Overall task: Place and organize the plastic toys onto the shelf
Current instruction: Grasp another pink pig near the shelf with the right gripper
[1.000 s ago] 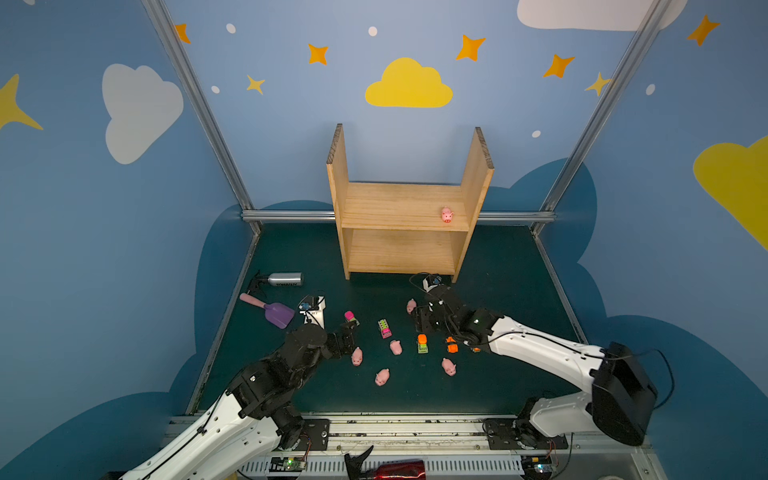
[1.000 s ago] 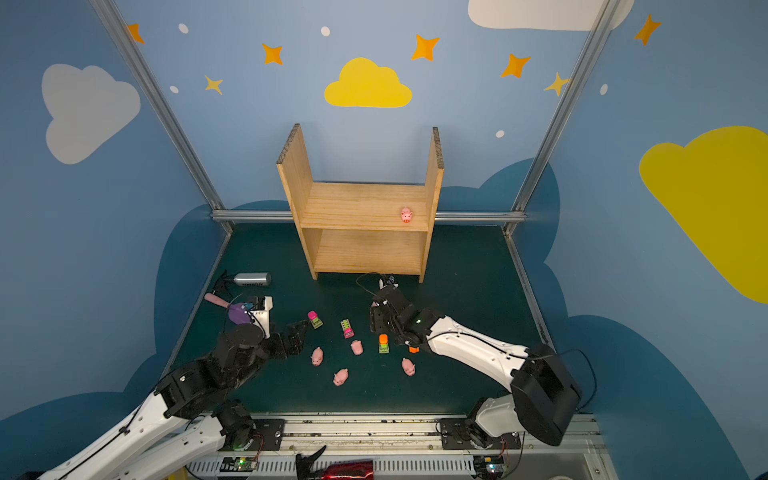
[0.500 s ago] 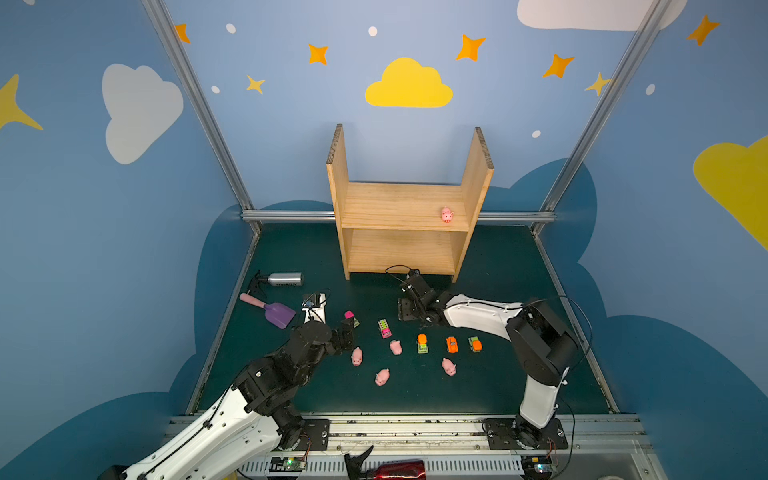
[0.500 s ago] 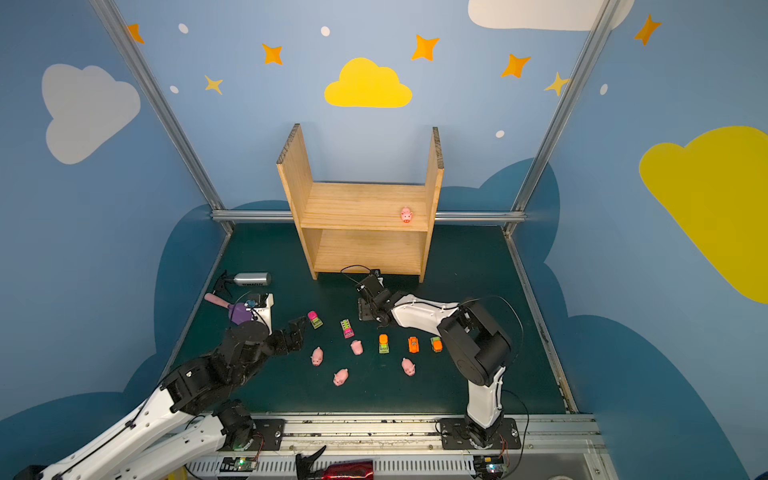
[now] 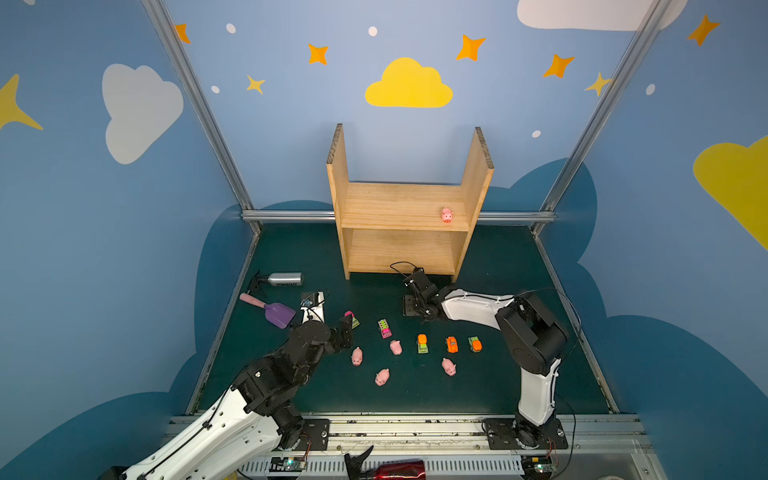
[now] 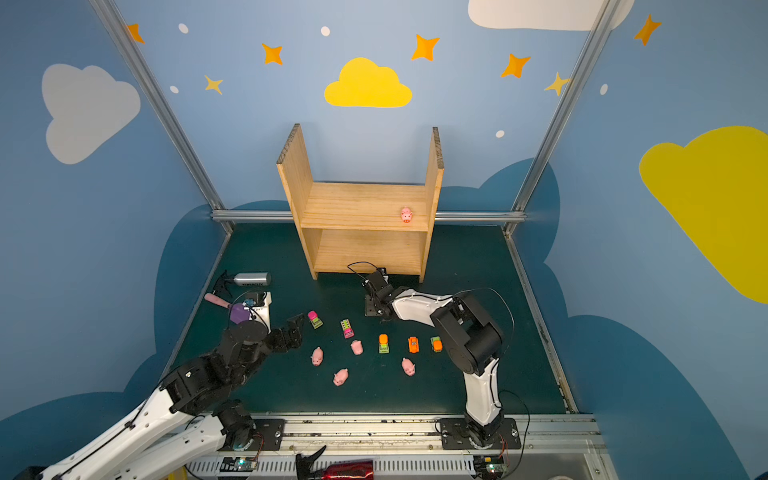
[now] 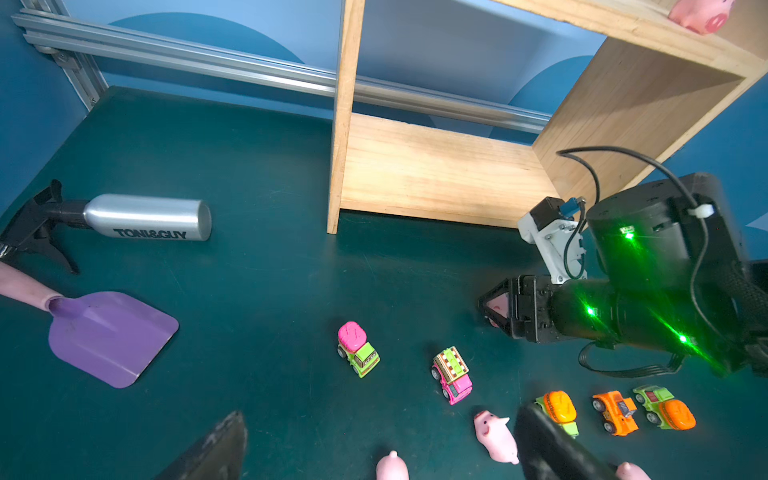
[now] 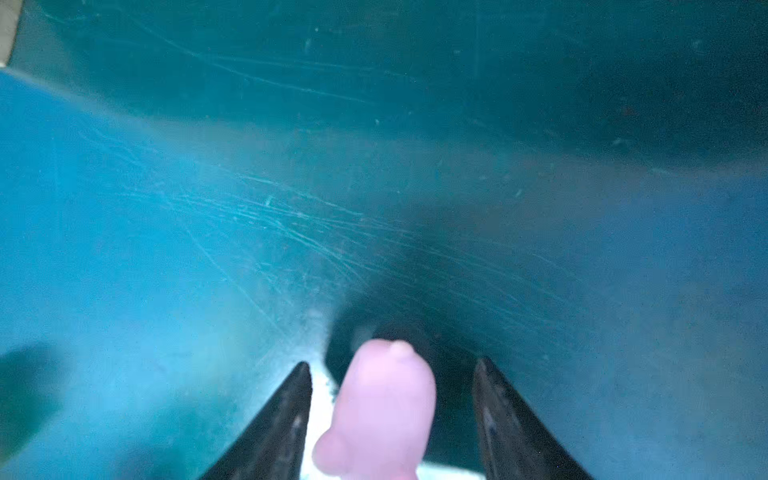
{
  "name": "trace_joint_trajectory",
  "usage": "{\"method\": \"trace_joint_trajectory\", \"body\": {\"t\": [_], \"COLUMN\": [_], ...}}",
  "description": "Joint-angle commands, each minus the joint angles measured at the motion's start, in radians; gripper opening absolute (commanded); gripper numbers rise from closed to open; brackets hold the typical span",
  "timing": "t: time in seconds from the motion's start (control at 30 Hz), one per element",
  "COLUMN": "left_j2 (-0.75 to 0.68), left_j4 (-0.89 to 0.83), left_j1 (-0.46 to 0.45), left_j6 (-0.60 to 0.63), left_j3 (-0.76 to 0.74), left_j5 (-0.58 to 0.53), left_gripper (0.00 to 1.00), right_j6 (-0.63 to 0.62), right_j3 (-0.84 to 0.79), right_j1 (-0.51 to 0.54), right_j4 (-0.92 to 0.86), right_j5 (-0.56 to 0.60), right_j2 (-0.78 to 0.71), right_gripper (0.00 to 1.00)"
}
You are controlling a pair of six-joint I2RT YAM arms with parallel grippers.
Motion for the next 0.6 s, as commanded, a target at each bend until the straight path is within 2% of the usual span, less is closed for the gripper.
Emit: {"method": "trace_joint_trajectory", "body": {"t": [0.0,0.2,0.47,0.57], "left_j2": [-0.015,-0.049,-0.072,-0.071], "left_j4": [0.0,-0.011,-0.017,-0.019], "left_j1": [0.005,0.005,0.005,0.005], "left_j6": [0.009,-0.004,-0.012,-0.008], "left_j3": [0.024,0.016,0.011,0.019], "left_j5": [-0.013,-0.012,-0.007,-0.007], "left_gripper": [1.0,1.0,1.0,1.0], "right_j6": [0.022,0.043,0.046,0.052], "right_j3": [0.03,0.032,0.035,0.034], "right_j1": [0.007,0.021,0.033,0.036], "right_j4": [-0.029,-0.056,-0.077,-0.085], "right_j5": [-0.006,0.012,0.021,0.024], "right_j2": [0.026,0.035,0.034,0.039], "right_gripper": [0.57,0.56,0.48,0.41]}}
